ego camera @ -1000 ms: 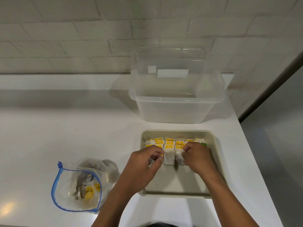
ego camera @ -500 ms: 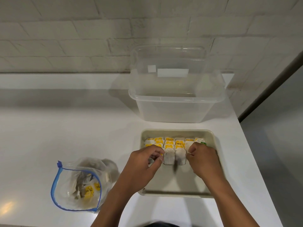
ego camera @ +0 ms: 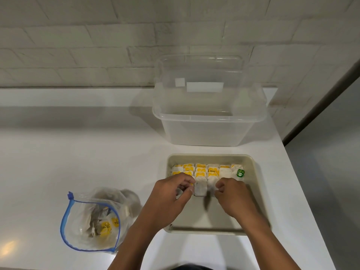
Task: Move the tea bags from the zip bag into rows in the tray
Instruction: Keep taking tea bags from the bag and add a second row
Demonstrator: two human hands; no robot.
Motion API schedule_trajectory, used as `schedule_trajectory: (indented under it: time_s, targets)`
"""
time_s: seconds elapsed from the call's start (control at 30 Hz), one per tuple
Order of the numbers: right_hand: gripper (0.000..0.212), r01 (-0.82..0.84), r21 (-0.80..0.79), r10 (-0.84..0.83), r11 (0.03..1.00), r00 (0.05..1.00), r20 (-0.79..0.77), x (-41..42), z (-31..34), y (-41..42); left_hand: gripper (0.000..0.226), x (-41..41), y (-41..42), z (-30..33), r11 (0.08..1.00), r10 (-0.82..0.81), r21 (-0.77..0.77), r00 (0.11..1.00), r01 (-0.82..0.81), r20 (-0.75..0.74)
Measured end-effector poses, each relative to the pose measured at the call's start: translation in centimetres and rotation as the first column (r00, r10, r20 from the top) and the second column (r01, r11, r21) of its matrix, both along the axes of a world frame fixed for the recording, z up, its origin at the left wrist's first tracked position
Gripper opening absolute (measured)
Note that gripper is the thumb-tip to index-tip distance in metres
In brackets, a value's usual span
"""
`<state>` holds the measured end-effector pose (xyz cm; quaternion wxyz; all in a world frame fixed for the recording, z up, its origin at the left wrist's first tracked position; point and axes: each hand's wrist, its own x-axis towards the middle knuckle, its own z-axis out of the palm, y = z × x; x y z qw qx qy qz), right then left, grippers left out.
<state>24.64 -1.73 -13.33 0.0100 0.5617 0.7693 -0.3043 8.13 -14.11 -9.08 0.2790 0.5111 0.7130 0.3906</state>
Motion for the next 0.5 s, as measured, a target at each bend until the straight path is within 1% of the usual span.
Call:
schedule_trajectory:
  time_s: [0.23,0.37,0.5]
  targets:
    - [0.023,-0.013,0.077,0.011,0.997,1.000,0.021,-0.1,1.7,-0.2,0.013,0.0,0.1,0.0,1.000,-0.012,0.000,1.000,0.012,-0.026]
    - [0.014,-0.031,0.080,0.034,0.996,0.999,-0.032,-0.6,4.1,-0.9,0.015,0.1,0.2,0.4,1.000,-0.028,-0.002,0.997,0.028,-0.074]
    - [0.013,-0.080,0.090,0.091,0.993,0.989,-0.121,-0.8,7.0,-2.1,0.014,0.1,-0.3,1.4,0.999,-0.013,0.032,0.989,0.018,-0.145]
